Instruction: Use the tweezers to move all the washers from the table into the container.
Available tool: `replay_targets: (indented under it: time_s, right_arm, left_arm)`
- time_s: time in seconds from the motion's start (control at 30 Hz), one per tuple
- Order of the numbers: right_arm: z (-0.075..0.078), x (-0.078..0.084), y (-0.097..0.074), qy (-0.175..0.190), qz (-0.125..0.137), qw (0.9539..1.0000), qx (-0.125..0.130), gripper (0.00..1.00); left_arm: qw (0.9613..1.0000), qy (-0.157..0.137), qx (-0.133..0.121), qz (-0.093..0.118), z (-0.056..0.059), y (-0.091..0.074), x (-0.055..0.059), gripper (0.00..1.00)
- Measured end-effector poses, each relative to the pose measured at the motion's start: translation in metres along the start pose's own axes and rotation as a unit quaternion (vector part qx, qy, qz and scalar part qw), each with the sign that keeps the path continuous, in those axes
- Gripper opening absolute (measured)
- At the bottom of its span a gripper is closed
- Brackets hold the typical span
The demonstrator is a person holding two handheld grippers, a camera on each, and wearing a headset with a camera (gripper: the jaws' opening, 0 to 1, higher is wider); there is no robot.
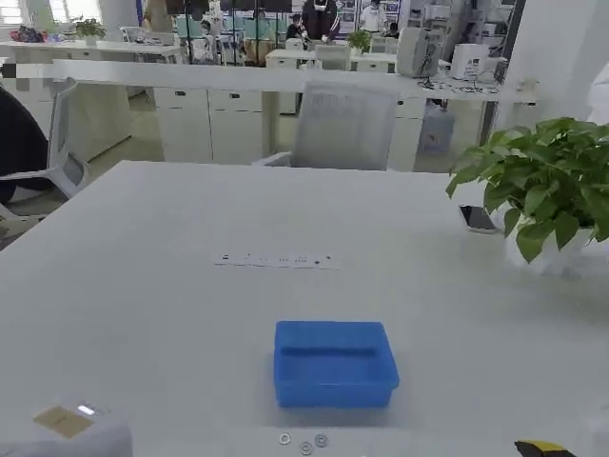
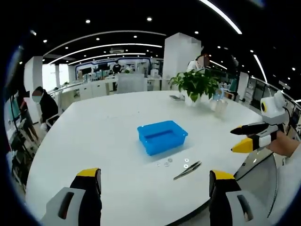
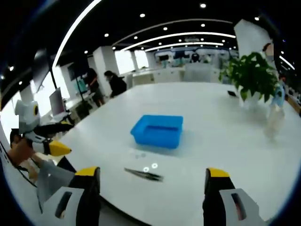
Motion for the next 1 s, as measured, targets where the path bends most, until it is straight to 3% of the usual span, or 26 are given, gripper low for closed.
replay_targets:
  time_s: [1.0]
  right_arm:
    - [-0.0013, 0.0042, 0.0045, 0.003, -0.010, 0.9999, -0.002, 0.89]
  left_arm:
    - [0.9999, 0.011, 0.005, -0.012, -0.0002, 0.0080, -0.0013, 0.98]
Point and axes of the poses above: the centre of the closed fingertips' face, and the gripper's own axes: y roughly forward along the fingers, z roughly to its right, x roughly out of its underside, the point moved 6 cm from there along -y, roughly backward along the fingers, and after that the axes turned 2 degrees about x, right-handed, at the moved point
